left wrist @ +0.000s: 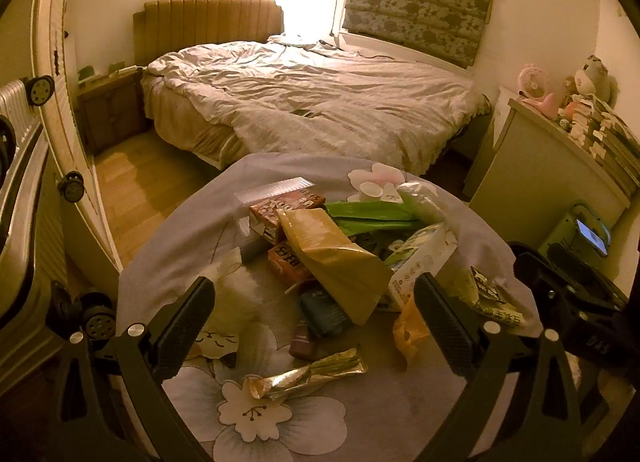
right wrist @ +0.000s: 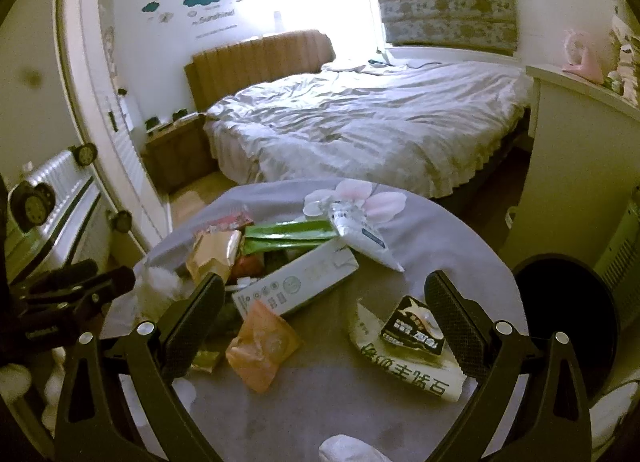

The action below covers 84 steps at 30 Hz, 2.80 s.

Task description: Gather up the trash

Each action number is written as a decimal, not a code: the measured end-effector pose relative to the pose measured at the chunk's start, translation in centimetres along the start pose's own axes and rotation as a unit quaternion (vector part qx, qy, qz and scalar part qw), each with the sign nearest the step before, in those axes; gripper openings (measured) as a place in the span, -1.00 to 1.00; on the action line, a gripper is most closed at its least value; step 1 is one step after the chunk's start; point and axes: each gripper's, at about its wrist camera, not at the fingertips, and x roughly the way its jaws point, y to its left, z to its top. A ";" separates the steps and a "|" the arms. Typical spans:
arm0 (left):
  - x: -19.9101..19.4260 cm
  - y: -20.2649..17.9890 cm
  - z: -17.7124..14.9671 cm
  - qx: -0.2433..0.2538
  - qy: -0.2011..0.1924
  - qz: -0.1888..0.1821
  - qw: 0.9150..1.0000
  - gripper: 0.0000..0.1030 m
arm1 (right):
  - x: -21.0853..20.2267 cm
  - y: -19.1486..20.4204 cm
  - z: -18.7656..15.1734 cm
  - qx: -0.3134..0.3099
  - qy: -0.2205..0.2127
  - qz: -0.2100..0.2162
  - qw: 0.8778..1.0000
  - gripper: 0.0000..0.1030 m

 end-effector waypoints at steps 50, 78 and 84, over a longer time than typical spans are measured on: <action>9.8 10.6 -1.9 -0.061 0.077 -0.093 0.991 -0.25 | 13.6 7.2 1.9 -0.028 0.152 0.149 0.977 -0.15; 10.4 -25.4 2.7 0.126 0.107 -0.340 0.926 -0.27 | -3.1 -27.6 -4.5 0.257 0.009 -0.050 0.965 -0.16; 14.8 -32.7 0.6 0.150 0.160 -0.352 0.910 -0.27 | -0.8 -33.2 -9.0 0.307 0.046 -0.081 0.947 -0.16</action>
